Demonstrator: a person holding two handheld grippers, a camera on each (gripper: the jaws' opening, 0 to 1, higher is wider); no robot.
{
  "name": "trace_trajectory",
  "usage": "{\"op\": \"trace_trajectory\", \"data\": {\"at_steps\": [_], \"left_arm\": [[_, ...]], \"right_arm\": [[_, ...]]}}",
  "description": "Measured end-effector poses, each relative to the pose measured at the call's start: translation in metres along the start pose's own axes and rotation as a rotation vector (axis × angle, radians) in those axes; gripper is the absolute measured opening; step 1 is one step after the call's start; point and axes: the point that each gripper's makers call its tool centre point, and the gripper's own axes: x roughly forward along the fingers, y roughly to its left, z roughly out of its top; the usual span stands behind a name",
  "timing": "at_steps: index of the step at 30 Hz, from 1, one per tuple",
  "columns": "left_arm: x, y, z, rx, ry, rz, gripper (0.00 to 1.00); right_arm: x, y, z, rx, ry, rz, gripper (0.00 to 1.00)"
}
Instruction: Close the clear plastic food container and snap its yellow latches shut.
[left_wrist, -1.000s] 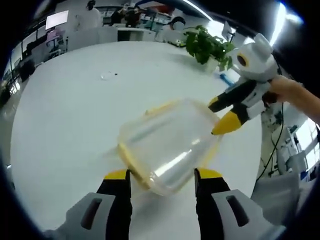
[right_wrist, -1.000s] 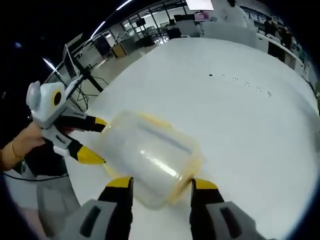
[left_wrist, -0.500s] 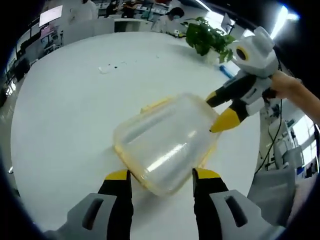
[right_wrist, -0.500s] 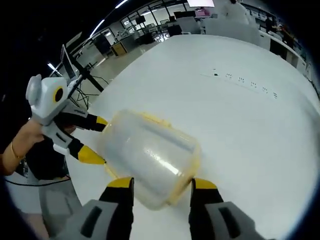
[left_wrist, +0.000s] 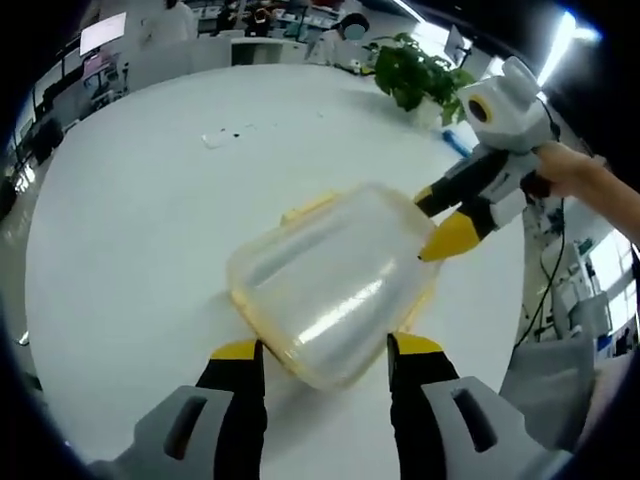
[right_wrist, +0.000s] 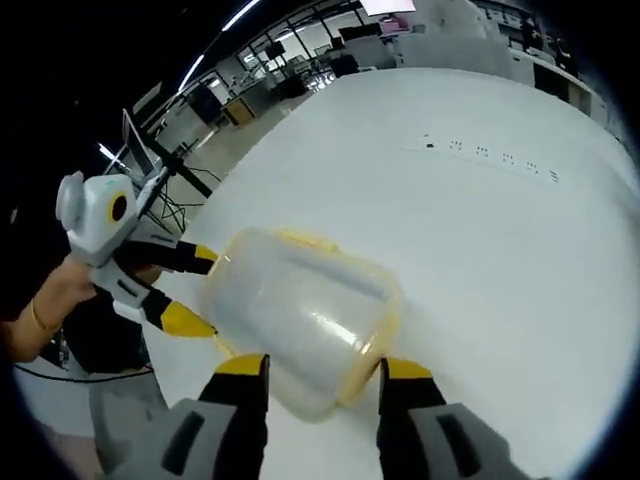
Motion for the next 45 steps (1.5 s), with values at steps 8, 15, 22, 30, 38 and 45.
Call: {"op": "trace_trajectory", "data": {"at_steps": [8, 15, 22, 30, 38, 45], "left_arm": [[-0.005, 0.003, 0.000, 0.018, -0.048, 0.056, 0.52], [-0.026, 0.004, 0.002, -0.016, -0.160, 0.087, 0.56], [-0.051, -0.012, 0.010, 0.035, -0.281, 0.077, 0.58], [-0.094, -0.036, 0.015, 0.048, -0.482, 0.065, 0.69], [-0.140, -0.050, -0.007, 0.035, -0.603, 0.073, 0.82], [-0.166, -0.064, -0.030, 0.020, -0.671, 0.113, 0.93]], "right_arm": [[-0.002, 0.001, 0.000, -0.086, -0.051, -0.017, 0.44], [-0.022, 0.003, -0.002, -0.033, -0.220, -0.040, 0.52], [-0.045, 0.020, -0.006, 0.030, -0.323, 0.006, 0.51], [-0.071, 0.046, -0.017, 0.033, -0.398, 0.038, 0.53], [-0.088, 0.067, -0.040, 0.008, -0.432, 0.034, 0.54], [-0.103, 0.079, -0.056, -0.064, -0.509, -0.033, 0.65]]}}
